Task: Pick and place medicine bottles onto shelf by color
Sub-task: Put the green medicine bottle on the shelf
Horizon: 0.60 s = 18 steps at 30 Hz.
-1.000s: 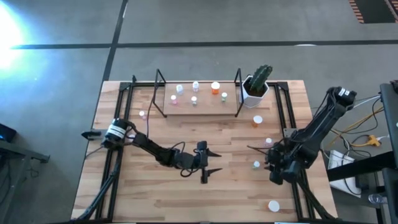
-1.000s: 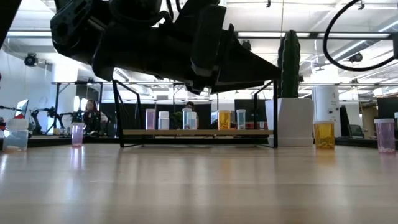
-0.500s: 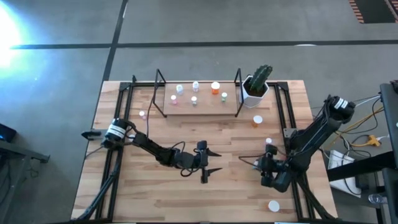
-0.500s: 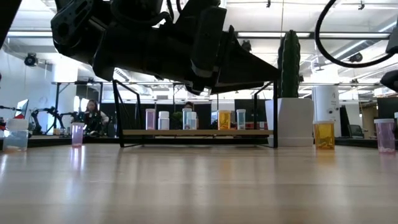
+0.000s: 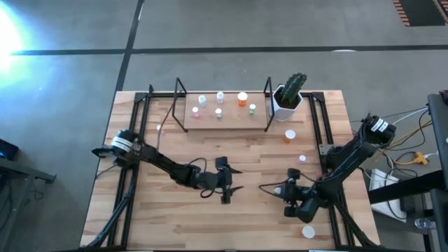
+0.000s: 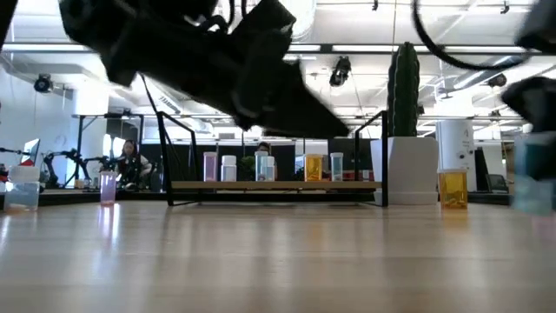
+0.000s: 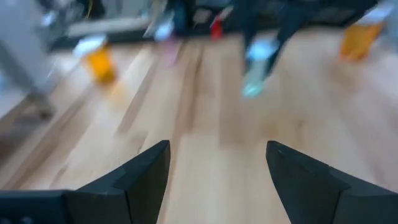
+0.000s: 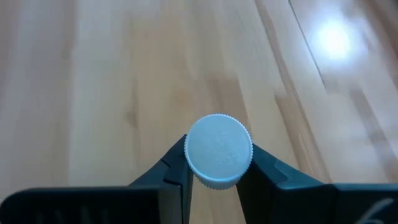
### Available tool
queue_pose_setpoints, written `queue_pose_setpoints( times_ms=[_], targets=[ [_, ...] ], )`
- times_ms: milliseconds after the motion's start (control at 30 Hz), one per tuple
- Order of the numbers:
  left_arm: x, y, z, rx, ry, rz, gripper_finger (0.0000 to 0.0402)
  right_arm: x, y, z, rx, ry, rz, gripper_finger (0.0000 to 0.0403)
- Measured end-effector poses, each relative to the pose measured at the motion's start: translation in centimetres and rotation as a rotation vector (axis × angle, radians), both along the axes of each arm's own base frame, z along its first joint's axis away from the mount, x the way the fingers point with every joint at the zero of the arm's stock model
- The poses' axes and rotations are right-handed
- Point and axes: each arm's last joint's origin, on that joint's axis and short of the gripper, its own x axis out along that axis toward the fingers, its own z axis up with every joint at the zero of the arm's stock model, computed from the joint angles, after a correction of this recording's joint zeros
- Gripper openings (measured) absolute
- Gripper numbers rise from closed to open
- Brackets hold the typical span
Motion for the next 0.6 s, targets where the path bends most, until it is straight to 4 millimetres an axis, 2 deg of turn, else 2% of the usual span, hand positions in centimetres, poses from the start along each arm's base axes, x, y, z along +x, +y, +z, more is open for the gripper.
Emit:
queue_pose_setpoints(
  times_ms=[133,233,400,600],
  targets=[
    [-2.1,0.7,0.7,-0.013,0.200,0.130,0.0249,3.5,-1.1,0.8,0.005,-0.116,0.060,0.0086],
    [-3.5,1.1,0.5,-0.011,0.279,0.225,0.0249,6.7,-3.2,1.4,0.031,-0.195,0.096,0.0089],
    [-5.0,1.4,-1.0,-0.053,0.289,0.295,0.0249,11.3,-8.7,3.2,0.049,-0.304,0.055,0.0087],
    [-6.2,1.7,-2.5,-0.119,0.262,0.336,0.0249,14.6,-15.8,5.4,0.049,-0.352,-0.046,0.0090]
  ],
)
